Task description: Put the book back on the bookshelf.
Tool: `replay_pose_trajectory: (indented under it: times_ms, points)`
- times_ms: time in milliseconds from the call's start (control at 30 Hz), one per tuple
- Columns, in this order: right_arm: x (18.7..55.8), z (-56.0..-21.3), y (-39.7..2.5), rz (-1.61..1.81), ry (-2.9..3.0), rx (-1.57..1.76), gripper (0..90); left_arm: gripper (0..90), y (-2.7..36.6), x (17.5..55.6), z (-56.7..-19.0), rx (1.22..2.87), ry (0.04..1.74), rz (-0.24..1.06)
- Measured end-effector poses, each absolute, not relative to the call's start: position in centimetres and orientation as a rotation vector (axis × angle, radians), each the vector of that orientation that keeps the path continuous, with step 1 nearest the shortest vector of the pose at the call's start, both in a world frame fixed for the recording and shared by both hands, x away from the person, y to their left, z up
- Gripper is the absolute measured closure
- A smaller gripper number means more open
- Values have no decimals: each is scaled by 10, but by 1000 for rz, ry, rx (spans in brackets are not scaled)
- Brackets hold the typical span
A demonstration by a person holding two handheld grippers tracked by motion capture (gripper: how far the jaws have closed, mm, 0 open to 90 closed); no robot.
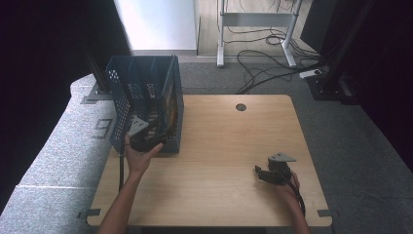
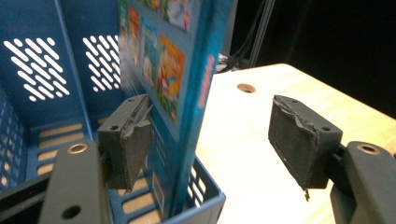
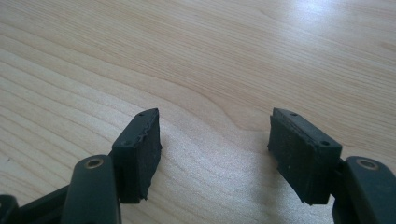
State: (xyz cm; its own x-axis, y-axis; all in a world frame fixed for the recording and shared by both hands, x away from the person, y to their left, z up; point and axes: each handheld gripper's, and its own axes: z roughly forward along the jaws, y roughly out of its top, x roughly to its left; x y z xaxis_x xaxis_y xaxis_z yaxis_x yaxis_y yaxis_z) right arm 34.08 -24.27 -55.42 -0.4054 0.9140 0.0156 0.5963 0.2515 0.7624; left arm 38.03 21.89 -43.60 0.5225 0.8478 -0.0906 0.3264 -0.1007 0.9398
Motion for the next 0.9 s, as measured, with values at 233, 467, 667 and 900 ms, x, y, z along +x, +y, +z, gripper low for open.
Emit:
replay_pose_trajectory:
  times_ms: [233, 467, 667, 900]
  points:
    - [341, -554, -243, 985, 2094, 1375, 335, 304, 225, 363, -448, 1681, 1017, 511]
    - [341, -554, -243, 986, 2096, 1376, 336, 304, 231, 346, -462, 1702, 1017, 493]
    - [341, -554, -243, 984, 2094, 1378, 335, 305, 231, 330, -479, 1724, 1016, 461]
    - [341, -554, -243, 981, 2090, 1380, 333, 309, 235, 314, -503, 1755, 1041, 425]
